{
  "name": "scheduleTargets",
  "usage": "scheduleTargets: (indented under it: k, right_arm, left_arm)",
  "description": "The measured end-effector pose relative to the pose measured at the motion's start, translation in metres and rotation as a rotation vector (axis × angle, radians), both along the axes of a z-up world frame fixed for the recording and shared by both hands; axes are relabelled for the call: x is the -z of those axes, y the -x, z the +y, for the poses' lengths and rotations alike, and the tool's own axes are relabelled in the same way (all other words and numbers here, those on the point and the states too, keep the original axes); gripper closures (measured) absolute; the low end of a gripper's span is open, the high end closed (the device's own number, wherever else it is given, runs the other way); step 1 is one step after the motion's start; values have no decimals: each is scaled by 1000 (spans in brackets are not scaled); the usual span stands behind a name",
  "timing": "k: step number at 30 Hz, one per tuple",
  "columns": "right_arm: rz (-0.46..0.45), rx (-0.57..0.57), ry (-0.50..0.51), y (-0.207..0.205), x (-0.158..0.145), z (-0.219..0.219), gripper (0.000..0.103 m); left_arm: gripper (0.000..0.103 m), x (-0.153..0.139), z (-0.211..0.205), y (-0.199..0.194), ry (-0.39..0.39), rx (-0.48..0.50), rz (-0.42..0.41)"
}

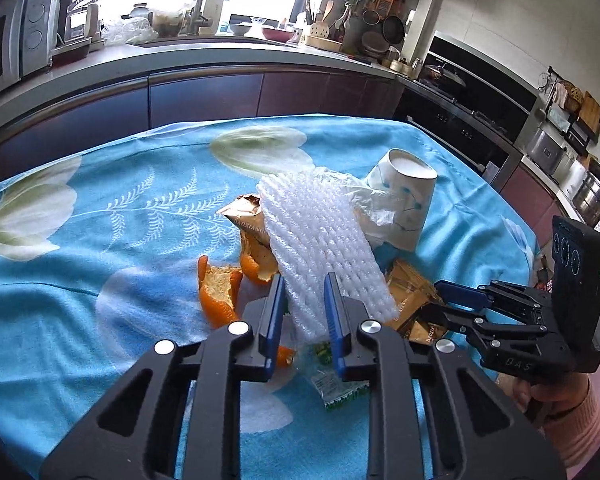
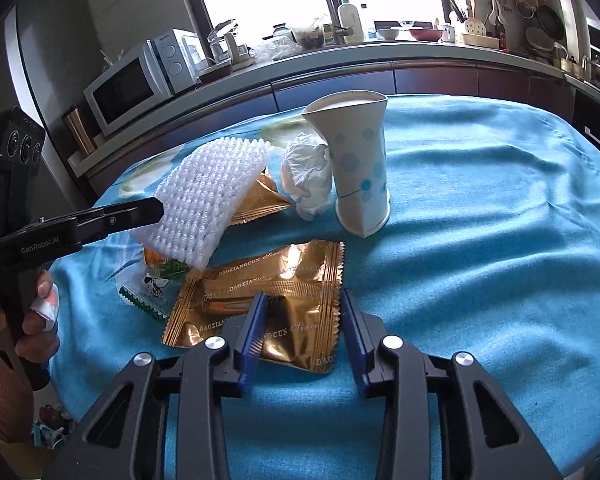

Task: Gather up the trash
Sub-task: 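Grasp the white foam net with the left gripper while the right gripper grasps the green wrapper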

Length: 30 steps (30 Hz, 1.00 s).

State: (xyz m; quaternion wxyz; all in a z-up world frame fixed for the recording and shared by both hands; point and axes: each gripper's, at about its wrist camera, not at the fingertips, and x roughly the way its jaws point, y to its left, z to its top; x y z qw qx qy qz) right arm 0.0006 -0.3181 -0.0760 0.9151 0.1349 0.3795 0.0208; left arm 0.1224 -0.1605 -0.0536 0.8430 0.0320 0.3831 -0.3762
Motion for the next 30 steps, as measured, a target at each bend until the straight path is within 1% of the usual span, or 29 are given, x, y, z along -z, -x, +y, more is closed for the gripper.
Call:
scheduleTargets:
  k: [1, 2, 7, 8, 10, 11, 12, 13, 15, 18, 20, 23, 28, 29, 30]
  right_arm:
    - [-2, 0, -6, 1, -1, -1, 91]
    - [-1, -3, -10, 2, -1, -2, 102]
    - [-8, -17, -42, 3, -6, -4, 102]
    - [-11, -18, -59, 3, -7, -4, 99]
    - [-11, -36, -118, 3, -8, -5, 89]
    - [-10, -53, -133, 2, -8, -2, 71]
    - [-16, -59, -119, 3, -9, 3, 57]
    - [-19, -69, -98, 3, -11, 8, 55]
    - [-19, -95, -68, 2, -13, 21, 55]
    - [-43, -150, -53, 0, -18, 40, 53]
    - [-62, -198, -45, -3, -23, 55, 50]
    - [-70, -252, -30, -12, -26, 75, 50]
    - [-40, -270, -40, -23, -20, 85, 51]
    - [-30, -268, -46, -25, -18, 85, 55]
    - [-23, -268, -51, -26, -16, 85, 64]
  left_arm:
    - [85, -2, 2, 1, 7, -1, -3]
    - [87, -4, 4, 2, 16, -1, -2]
    - [87, -13, 18, 8, 56, -7, -17]
    - [88, -16, 22, 10, 66, -10, -18]
    - [88, -21, 31, 12, 90, -22, -25]
    - [88, -23, 36, 14, 103, -26, -29]
    - [88, -26, 41, 14, 114, -28, -32]
    - [88, -28, 46, 15, 117, -37, -36]
    - [88, -32, 57, 18, 124, -52, -45]
    - [88, -35, 75, 21, 142, -80, -51]
    - [88, -38, 88, 23, 159, -100, -52]
    - [88, -40, 108, 25, 177, -136, -52]
    - [88, -40, 143, 31, 187, -197, -47]
    - [88, -39, 149, 32, 189, -209, -45]
    - [88, -38, 155, 33, 193, -217, -39]
